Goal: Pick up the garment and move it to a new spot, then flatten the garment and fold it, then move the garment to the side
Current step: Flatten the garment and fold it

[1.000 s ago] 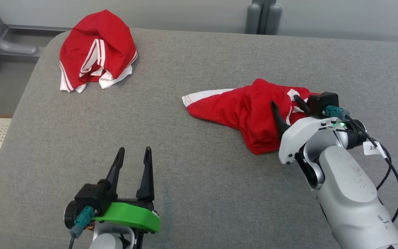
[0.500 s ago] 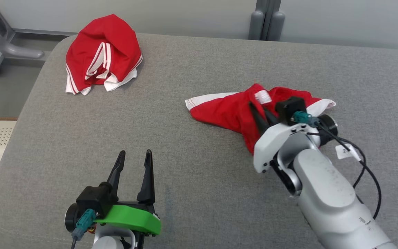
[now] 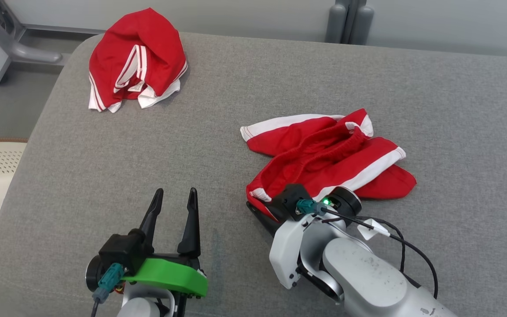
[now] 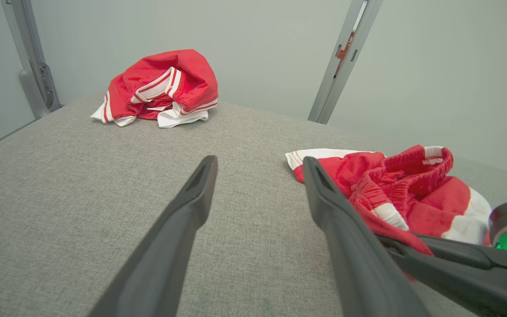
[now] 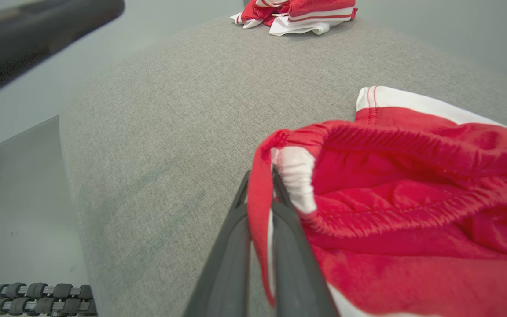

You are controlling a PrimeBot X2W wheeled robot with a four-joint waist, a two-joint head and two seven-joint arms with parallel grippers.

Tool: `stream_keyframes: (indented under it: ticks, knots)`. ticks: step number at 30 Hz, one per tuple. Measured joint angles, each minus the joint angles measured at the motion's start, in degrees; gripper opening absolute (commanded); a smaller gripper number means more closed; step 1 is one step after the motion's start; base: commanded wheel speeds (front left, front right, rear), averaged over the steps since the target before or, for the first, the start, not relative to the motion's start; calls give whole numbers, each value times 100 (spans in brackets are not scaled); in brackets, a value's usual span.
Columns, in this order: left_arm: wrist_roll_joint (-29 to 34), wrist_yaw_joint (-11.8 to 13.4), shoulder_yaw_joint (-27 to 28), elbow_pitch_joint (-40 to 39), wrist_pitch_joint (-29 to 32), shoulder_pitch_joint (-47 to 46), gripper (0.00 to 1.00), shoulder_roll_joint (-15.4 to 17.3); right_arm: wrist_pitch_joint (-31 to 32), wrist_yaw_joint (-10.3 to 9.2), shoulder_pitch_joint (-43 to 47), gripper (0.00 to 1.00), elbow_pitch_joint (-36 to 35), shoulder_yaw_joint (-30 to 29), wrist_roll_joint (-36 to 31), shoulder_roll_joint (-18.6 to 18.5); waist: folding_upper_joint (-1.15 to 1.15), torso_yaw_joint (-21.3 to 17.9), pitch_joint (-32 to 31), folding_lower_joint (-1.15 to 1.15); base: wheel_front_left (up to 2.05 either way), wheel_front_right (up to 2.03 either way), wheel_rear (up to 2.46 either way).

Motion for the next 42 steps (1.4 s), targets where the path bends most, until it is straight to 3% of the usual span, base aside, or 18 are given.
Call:
stream_keyframes:
  ticks: [3, 4, 6, 11, 18, 23, 27, 33, 38, 42]
  knots:
    - [-25, 2, -15, -2, 0, -26, 100, -1, -162, -1, -99, 1, 211, 170, 25, -4, 0, 50, 63, 0, 0, 0, 0]
    - [-29, 3, -18, -2, 0, -38, 100, 0, -222, -1, -107, 28, 271, 255, 33, -4, 0, 65, 85, 0, 0, 0, 0]
    - [-37, 13, -22, -1, 0, -67, 100, 0, -279, -1, -122, 100, 316, 423, 215, -5, 0, 81, 118, 0, 0, 0, 0]
    - [-35, 30, -15, 9, 0, -85, 100, 0, -636, 0, -205, 100, 281, 606, 573, 4, 0, 26, 116, 0, 0, 0, 0]
    - [57, 21, 64, 21, 0, -101, 100, -1, -1222, 0, -320, 100, 185, 183, 647, -1, 0, -224, -23, 0, 0, 0, 0]
    - [81, -21, 53, 21, 0, -92, 100, -1, -1499, 0, -257, 100, 31, -573, 545, 5, 0, -438, -145, 0, 0, 0, 0]
    - [118, -24, 20, 13, 0, -70, 100, -1, -1606, 0, -9, 100, 34, -1506, 201, -14, 0, -622, -228, 0, 0, 0, 0]
    - [134, -31, -77, -36, -1, -84, 100, -2, -1653, -1, 437, 100, 197, -2754, -385, -381, 0, -812, -218, 0, 0, 0, 0]
    - [168, -48, -108, -47, 0, -168, 100, -2, -1536, 0, 547, 100, 465, -3151, -805, -550, 0, -816, -32, 0, 0, 0, 0]
    - [171, -54, -112, -36, 0, -215, 100, -2, -1419, 0, 380, 100, 677, -3072, -842, -506, 0, -754, 118, 0, 0, 0, 0]
